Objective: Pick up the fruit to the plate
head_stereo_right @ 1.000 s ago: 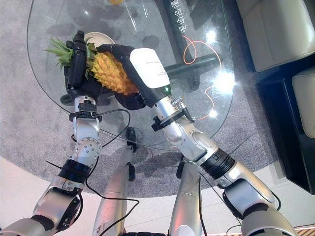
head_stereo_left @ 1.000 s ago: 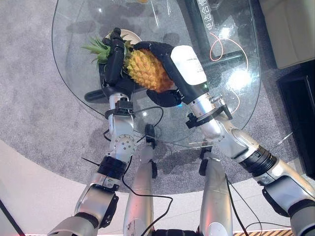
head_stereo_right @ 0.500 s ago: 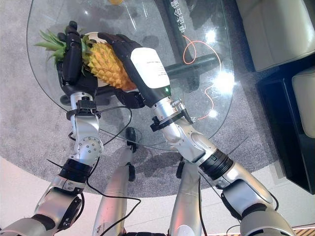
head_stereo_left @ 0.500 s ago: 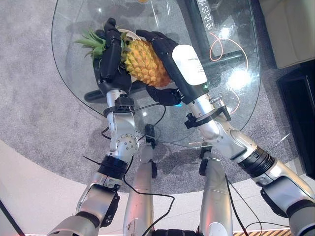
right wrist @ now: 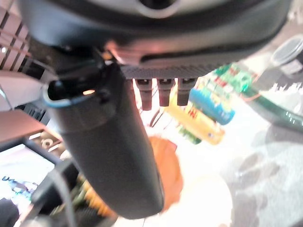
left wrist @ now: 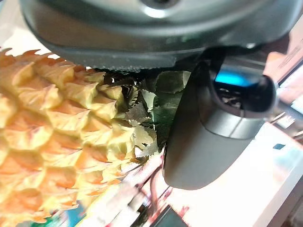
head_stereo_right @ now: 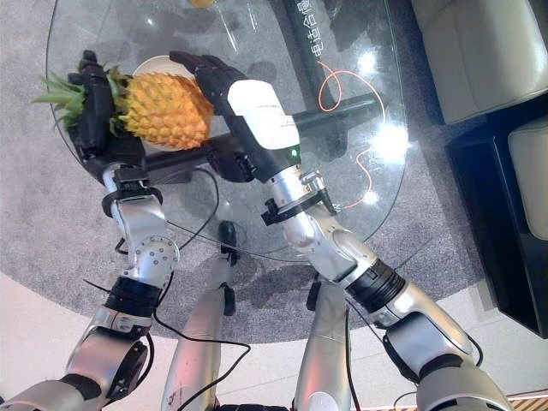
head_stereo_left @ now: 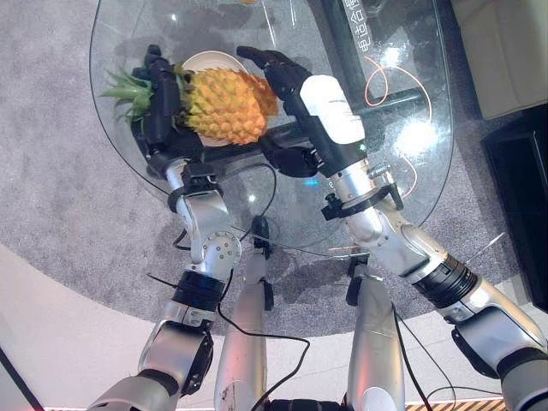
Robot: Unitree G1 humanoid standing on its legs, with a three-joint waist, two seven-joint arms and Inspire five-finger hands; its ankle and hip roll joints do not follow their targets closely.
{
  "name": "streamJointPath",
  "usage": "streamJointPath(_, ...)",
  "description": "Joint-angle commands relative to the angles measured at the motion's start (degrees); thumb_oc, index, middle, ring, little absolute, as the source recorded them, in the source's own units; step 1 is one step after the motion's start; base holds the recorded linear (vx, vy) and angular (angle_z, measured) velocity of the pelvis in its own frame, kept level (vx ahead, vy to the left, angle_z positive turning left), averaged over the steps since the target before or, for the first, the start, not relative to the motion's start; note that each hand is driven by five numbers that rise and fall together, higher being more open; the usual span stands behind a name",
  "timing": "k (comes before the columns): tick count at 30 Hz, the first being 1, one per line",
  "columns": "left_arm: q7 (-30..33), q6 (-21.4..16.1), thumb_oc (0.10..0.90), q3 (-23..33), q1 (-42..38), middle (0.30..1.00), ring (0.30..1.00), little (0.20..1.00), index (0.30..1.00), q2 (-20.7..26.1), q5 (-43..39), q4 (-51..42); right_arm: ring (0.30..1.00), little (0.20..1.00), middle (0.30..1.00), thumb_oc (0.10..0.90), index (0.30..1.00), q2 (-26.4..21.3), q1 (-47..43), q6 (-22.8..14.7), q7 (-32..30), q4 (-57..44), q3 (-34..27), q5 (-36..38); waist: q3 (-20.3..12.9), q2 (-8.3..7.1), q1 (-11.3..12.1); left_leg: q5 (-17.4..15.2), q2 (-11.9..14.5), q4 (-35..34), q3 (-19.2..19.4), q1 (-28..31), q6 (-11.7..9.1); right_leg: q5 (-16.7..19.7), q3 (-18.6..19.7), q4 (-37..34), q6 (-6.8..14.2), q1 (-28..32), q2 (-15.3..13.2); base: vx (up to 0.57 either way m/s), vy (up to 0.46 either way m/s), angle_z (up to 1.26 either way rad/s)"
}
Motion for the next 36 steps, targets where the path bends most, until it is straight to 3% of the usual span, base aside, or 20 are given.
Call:
streamJointPath(1,-0.96,-7.48,0.1,1.45,-8.08,0.3,0.3,0.2,0.3,1.92,7.82,-5.66,0.9,0.9,0.9,0.8,0.9,2.81,-7.84,-3.31,-3.79,-5.3,-2.83,-2.26,-1.38,-1.62,0.93,-7.29,-3.21,2.98,2.77,1.59,0.09,6.43,-3.67,-13.01,-1.19,4.48,3.0,0.0,0.0,0.0)
streamJointPath(11,1.91,-9.88,0.1,2.94,-8.67,0.3,0.3,0.2,0.3,1.42,8.83,-4.98,0.9,0.9,0.9,0.8,0.9,3.17,-7.69,-2.84,-3.84,-4.98,-3.02,-2.86,-1.38,-1.75,0.88,-7.15,-3.14,2.69,2.79,1.62,0.0,6.48,-3.67,-13.18,-1.15,4.49,3.09,0.0,0.0,0.0)
streamJointPath(17,10.91,-8.46,0.1,3.22,-10.33,0.3,0.3,0.2,0.3,3.32,23.14,-2.61,0.9,0.9,0.9,0.8,0.9,2.05,-7.74,-0.04,-8.04,-2.43,-3.44,-0.6,-1.38,-1.76,0.47,-7.22,-2.97,2.58,2.98,1.9,-0.16,6.34,-3.28,-13.19,-1.22,4.64,3.13,0.0,0.0,0.0)
streamJointPath(25,26.41,-6.28,0.1,3.24,-14.91,0.3,0.3,0.2,0.3,8.66,45.9,4.57,0.9,0.9,0.9,0.8,0.9,-0.38,-5.0,0.1,-18.71,6.11,-8.51,3.3,-1.38,-2.02,-0.97,-7.4,-2.38,2.83,3.68,1.5,-0.38,6.22,-2.41,-12.54,-1.21,3.63,3.62,0.0,0.019,0.0)
streamJointPath(30,31.29,-6.07,0.1,3.02,-17.17,0.3,0.3,0.2,0.3,12.58,51.51,10.36,0.9,0.9,0.9,0.8,0.9,-2.54,-2.35,0.18,-23.68,11.06,-11.94,5.45,-1.38,-2.33,-2.02,-7.7,-1.92,3.05,4.06,1.26,-0.46,6.03,-1.71,-12.03,-1.2,2.92,4.02,0.0,0.013,-0.02)
streamJointPath(36,34.99,-5.86,0.1,1.98,-20.65,0.3,0.3,0.2,0.3,18.15,51.97,18.19,0.9,0.9,0.9,0.8,0.9,-5.46,0.2,-0.13,-27.98,20.04,-13.76,12.79,-1.38,-2.83,-3.44,-8.51,-1.13,3.45,4.67,1.46,-0.9,5.22,-0.99,-11.34,-1.12,2.51,4.29,0.01,0.033,-0.08)
